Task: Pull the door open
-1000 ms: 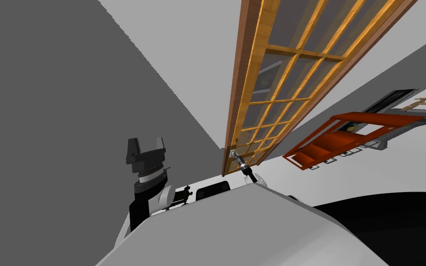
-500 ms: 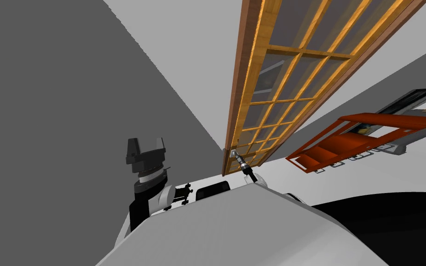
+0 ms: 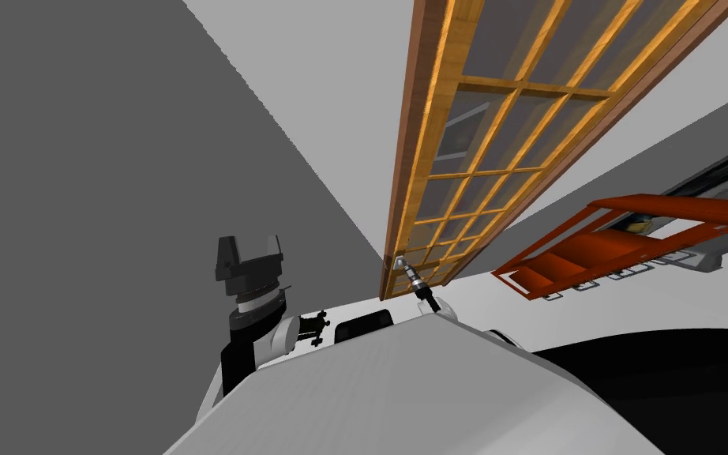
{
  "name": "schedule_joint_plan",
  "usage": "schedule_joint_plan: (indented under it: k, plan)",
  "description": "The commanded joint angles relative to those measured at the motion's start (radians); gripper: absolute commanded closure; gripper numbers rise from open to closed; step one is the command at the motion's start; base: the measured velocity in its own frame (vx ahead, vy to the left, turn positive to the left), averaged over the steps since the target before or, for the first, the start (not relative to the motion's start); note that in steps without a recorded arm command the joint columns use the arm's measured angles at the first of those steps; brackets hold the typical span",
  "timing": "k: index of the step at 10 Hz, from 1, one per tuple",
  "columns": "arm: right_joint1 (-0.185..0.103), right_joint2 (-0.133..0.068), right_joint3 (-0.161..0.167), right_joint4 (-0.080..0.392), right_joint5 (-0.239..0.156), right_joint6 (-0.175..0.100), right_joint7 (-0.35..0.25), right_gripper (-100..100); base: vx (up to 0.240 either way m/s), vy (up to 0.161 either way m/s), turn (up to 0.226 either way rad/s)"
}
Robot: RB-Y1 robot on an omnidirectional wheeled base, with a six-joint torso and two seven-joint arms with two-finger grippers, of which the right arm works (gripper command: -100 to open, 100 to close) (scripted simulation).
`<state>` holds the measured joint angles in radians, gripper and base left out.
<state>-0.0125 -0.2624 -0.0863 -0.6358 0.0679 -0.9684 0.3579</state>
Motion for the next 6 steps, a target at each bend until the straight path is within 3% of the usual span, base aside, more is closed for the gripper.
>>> schedule_joint_plan:
  k: [1,3,5,6]
  plan:
    - [0.013,0.018,0.029,-0.026,-0.017,0.02,-0.05,100,-0.058,-0.021,0.154]
    - [0.013,0.016,0.035,-0.026,-0.035,0.021,-0.101,100,-0.043,-0.023,0.053]
    - [0.013,0.016,0.035,-0.026,-0.035,0.021,-0.109,100,-0.02,-0.013,0.018]
    - [0.012,0.013,0.042,-0.026,-0.054,0.022,-0.151,100,-0.027,-0.011,0.068]
